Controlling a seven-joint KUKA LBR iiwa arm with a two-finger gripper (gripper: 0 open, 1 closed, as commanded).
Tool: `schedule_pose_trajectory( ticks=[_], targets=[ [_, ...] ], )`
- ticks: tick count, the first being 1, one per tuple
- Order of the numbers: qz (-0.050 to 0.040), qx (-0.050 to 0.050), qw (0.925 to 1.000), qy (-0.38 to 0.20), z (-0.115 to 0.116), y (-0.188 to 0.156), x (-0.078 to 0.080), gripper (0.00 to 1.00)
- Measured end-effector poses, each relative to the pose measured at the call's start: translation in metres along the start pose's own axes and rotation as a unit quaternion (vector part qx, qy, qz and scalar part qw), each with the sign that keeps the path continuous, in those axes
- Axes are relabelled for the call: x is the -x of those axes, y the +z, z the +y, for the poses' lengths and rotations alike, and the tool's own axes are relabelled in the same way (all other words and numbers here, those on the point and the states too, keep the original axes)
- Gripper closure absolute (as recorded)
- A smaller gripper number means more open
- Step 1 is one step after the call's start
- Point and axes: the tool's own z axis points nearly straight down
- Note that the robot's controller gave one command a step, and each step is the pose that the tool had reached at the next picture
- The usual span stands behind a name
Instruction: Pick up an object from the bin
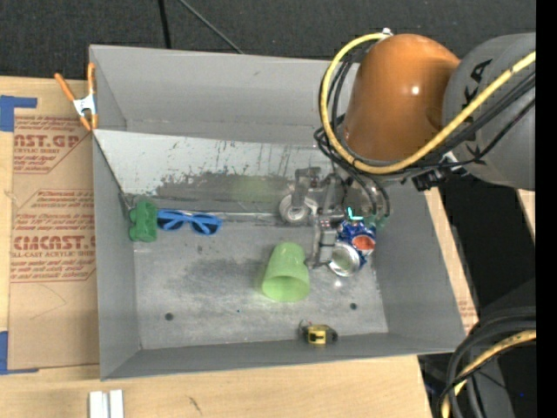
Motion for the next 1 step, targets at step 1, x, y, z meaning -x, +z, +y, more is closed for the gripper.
schedule_pose_trajectory(
  ticks=[1],
  targets=[
    [0.0031,-0.001,0.9991,-0.043,-0.0286,0.1786,-0.0031,0.0]
  ],
)
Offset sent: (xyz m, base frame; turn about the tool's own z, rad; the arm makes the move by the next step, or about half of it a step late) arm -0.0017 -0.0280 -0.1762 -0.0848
